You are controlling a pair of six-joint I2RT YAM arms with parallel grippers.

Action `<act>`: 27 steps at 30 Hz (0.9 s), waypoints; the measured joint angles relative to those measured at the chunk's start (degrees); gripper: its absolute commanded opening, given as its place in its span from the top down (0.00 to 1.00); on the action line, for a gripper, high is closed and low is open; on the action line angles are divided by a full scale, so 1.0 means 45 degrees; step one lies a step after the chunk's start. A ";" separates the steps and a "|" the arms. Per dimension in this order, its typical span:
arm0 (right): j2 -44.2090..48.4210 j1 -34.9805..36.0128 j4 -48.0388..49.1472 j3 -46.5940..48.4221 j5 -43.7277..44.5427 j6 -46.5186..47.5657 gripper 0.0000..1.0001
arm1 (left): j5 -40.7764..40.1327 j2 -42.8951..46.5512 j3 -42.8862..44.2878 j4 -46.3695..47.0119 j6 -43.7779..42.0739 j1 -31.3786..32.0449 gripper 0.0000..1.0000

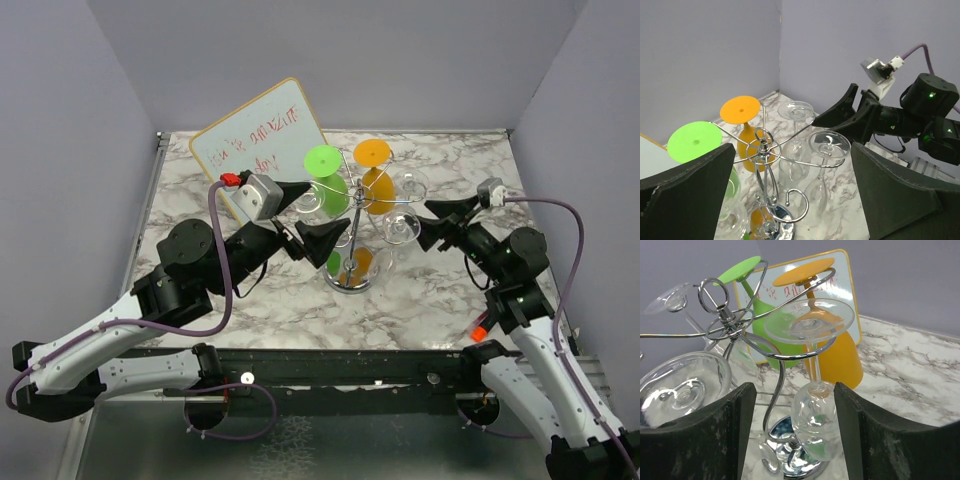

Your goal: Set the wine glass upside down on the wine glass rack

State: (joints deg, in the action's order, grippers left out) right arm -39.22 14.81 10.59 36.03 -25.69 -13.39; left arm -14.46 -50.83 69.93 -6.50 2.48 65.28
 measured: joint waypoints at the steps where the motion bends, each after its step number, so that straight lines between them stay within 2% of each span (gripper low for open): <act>1: 0.0277 0.0000 -0.0141 -0.0010 0.0151 -0.0039 0.30 | 0.0000 0.0034 -0.0049 0.0000 0.0000 0.0000 0.01; 11: 0.3211 0.0005 -0.1875 -0.0593 0.2521 -0.0559 0.31 | -0.0301 0.0102 -0.0287 -0.0005 -0.0024 0.0000 0.01; 19: 0.4449 0.0005 -0.3725 -0.0903 0.8315 -0.2419 0.31 | -0.0476 0.0228 -0.0461 0.0010 -0.0053 0.0000 0.01; 23: 0.3585 0.0000 -0.4716 -0.0733 1.0433 -0.3891 0.32 | -0.0568 0.0291 -0.0607 0.0194 -0.0097 0.0000 0.01; 27: 0.0520 -0.0005 -0.6135 0.0189 1.1327 -0.5416 0.32 | -0.0568 0.0267 -0.0612 0.0325 -0.0180 0.0000 0.01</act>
State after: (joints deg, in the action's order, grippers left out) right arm -36.88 14.79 -17.02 36.88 25.28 -37.76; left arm -17.02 -49.63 67.18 -5.04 1.67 65.28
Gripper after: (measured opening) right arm 0.680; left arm 0.988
